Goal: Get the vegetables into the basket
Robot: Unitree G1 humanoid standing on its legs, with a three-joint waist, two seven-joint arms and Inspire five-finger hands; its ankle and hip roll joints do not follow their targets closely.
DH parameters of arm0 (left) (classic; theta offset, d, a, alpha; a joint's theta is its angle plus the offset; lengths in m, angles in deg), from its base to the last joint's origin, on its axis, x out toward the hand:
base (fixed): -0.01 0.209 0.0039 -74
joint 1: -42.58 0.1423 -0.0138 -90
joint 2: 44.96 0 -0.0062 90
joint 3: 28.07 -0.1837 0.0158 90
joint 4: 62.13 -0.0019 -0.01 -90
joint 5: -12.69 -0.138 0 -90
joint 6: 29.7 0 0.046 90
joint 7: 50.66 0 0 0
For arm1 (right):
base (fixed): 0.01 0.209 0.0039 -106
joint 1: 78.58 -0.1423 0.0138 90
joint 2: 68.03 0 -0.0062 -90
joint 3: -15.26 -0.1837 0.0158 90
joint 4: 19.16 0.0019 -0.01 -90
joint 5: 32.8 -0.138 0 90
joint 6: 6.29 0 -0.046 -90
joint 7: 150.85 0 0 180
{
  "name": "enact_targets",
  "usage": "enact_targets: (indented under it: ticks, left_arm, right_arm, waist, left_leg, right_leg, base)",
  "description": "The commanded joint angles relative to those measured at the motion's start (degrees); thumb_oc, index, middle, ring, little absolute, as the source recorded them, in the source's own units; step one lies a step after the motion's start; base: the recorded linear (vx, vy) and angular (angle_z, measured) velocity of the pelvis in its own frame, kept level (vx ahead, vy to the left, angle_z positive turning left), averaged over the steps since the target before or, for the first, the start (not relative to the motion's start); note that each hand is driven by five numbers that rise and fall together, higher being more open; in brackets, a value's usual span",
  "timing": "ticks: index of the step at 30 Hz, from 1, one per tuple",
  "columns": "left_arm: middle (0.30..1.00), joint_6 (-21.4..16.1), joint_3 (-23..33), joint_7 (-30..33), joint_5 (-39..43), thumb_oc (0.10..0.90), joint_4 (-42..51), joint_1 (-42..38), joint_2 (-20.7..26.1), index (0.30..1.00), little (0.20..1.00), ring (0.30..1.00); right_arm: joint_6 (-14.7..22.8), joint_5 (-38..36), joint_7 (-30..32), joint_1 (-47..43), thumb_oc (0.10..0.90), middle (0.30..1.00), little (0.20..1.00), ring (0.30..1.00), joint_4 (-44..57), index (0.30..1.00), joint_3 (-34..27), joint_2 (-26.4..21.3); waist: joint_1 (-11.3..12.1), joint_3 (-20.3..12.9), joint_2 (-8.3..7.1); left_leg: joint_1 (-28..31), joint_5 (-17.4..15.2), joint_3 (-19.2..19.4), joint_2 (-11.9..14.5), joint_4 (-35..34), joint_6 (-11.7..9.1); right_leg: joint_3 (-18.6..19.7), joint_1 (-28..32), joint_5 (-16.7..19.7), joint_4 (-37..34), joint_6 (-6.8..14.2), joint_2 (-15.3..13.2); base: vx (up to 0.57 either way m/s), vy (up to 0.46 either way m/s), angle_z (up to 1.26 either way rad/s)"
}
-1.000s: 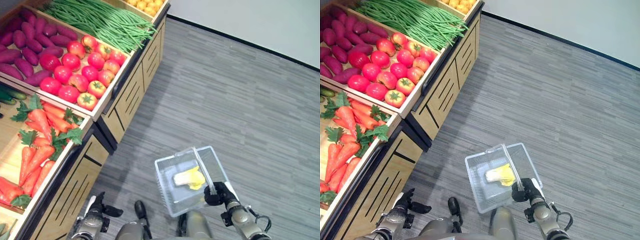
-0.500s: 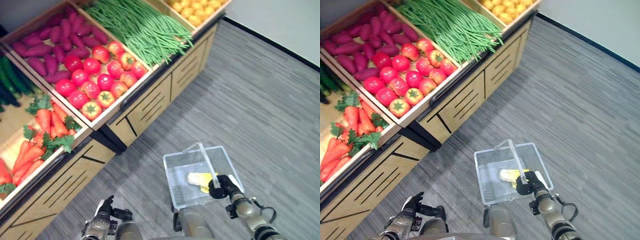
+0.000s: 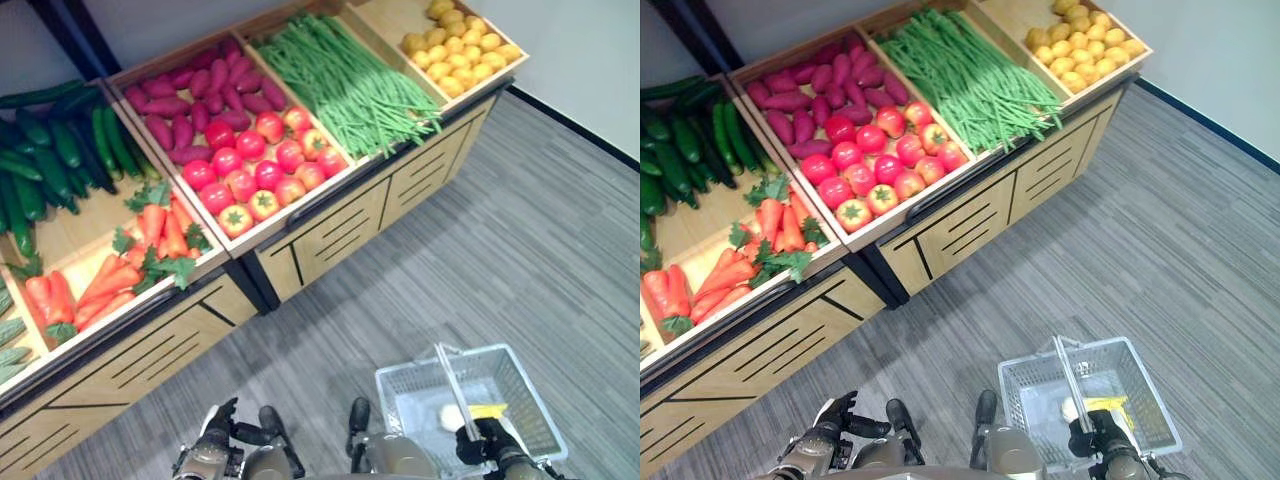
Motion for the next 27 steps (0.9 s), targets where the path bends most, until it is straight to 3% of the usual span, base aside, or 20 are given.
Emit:
enact_targets:
  ticks: [1, 4, 5, 9, 12, 13, 17, 22, 24, 27]
  left_arm:
    - [1.0, -1.3, 0.0, 0.5, -1.3, 0.9, 0.3, -0.7, 4.3, 1.0, 1.0, 1.0]
    - [1.0, -1.4, 0.4, 0.7, -0.9, 0.9, 0.6, -0.7, 4.9, 1.0, 1.0, 1.0]
    - [1.0, -1.3, 0.6, 0.6, -0.8, 0.9, 0.4, -0.6, 5.4, 1.0, 1.0, 1.0]
    - [1.0, -1.0, 0.6, 1.1, -1.8, 0.9, -0.3, -0.8, 6.0, 1.0, 1.0, 1.0]
    - [1.0, -1.1, 0.2, 1.4, -2.8, 0.9, -1.2, -1.6, 6.5, 1.0, 1.0, 1.0]
    - [1.0, -1.0, -0.2, 1.7, -3.4, 0.9, -1.7, -2.1, 6.6, 1.0, 1.0, 1.0]
    - [1.0, -0.8, 0.0, 2.3, -3.8, 0.9, -2.1, -2.0, 6.4, 1.0, 1.0, 1.0]
    - [1.0, -0.1, 1.9, 3.5, -2.9, 0.9, -2.8, -1.4, 5.9, 1.0, 1.0, 1.0]
    - [1.0, -0.1, 5.2, 5.3, 0.1, 0.9, -3.6, -0.8, 5.4, 1.0, 1.0, 1.0]
    - [1.0, -1.7, 15.2, 11.7, 11.0, 0.9, -4.5, -0.3, 5.7, 1.0, 1.0, 1.0]
  right_arm:
    - [1.3, -0.9, 0.5, -1.8, 0.4, 0.3, 0.3, 0.3, 2.9, 0.3, -0.7, 1.1]
    - [0.9, -0.4, 0.5, -2.8, 0.4, 0.3, 0.3, 0.3, 2.2, 0.3, -0.3, 2.0]
    - [1.0, -0.2, 0.4, -3.1, 0.4, 0.3, 0.3, 0.3, 2.4, 0.3, 0.1, 2.4]
    - [1.2, -0.5, 0.3, -3.9, 0.4, 0.3, 0.3, 0.3, 2.4, 0.3, 1.1, 2.9]
    - [1.1, -0.9, 0.7, -4.3, 0.4, 0.3, 0.3, 0.3, 1.2, 0.3, 1.0, 3.2]
    - [0.6, -0.7, 0.6, -4.0, 0.4, 0.3, 0.3, 0.3, -0.2, 0.3, 0.6, 3.5]
    - [-0.3, 0.1, 0.9, -3.5, 0.4, 0.3, 0.3, 0.3, -2.6, 0.3, -0.5, 3.2]
    - [-0.7, 1.2, 0.5, -2.8, 0.4, 0.3, 0.3, 0.3, -4.3, 0.3, -0.7, 2.6]
    - [-0.6, 1.4, 0.6, -2.5, 0.4, 0.3, 0.3, 0.3, -4.9, 0.3, -0.7, 2.3]
    - [-0.6, 2.4, 1.3, -1.8, 0.4, 0.3, 0.3, 0.3, -5.5, 0.3, -0.3, 2.7]
  waist:
    - [0.5, -0.3, -3.77]
    - [1.1, -0.5, -4.68]
    - [1.1, -0.5, -4.71]
    - [0.1, 0.1, -4.17]
    - [-0.7, 0.3, -4.41]
    - [-1.2, -0.1, -4.97]
    - [-0.6, -0.9, -5.46]
    - [0.0, -2.7, -4.74]
    - [0.2, -3.5, -4.18]
    - [0.6, -4.4, -3.78]
  left_leg:
    - [-0.6, -0.6, -0.3, -0.9, 2.4, -2.7]
    - [0.0, -2.2, 0.0, -2.6, 2.2, -1.4]
    - [1.9, -3.2, -0.7, -3.8, 0.6, -1.0]
    - [4.3, -1.8, -0.7, -4.2, -2.8, -0.2]
    - [5.3, -1.7, -2.0, -3.8, -3.8, -1.4]
    - [5.8, -2.0, -3.8, -3.6, -3.9, -2.0]
    - [5.6, -1.1, -5.1, -2.4, -3.8, -3.1]
    - [5.1, 0.2, -6.2, 0.0, -3.9, -4.9]
    - [5.2, 0.6, -6.7, 0.8, -3.9, -5.5]
    - [5.6, 1.0, -7.2, 1.3, -3.9, -5.9]
  right_leg:
    - [7.8, 1.9, 1.7, 1.3, 6.4, -7.5]
    - [8.3, 1.6, 3.8, 2.7, 7.7, -9.0]
    - [9.4, 0.6, 3.7, 7.9, 8.8, -9.5]
    - [13.9, -3.9, 5.6, 12.2, 8.1, -6.6]
    - [16.8, -6.1, 5.6, 5.0, 8.2, -6.2]
    - [20.2, -7.8, 7.7, 1.5, 8.9, -6.6]
    - [19.4, -5.8, 7.3, -1.1, 8.6, -6.3]
    - [16.5, -2.4, 6.7, -4.8, 7.8, -4.7]
    - [15.6, -0.8, 6.3, -6.3, 7.3, -4.0]
    - [14.7, 0.8, 5.9, -7.1, 7.0, -3.6]
  base:
    - [0.12, 0.231, 0.14]
    - [0.11, 0.211, 0.12]
    - [0.1, 0.277, 0.1]
    - [0.07, 0.115, 0.04]
    - [0.15, -0.11, 0.33]
    - [0.15, -0.187, 0.46]
    - [0.09, -0.235, 0.65]
    - [0.07, -0.19, 0.17]
    - [0.08, -0.176, 0.22]
    - [0.04, -0.075, 0.11]
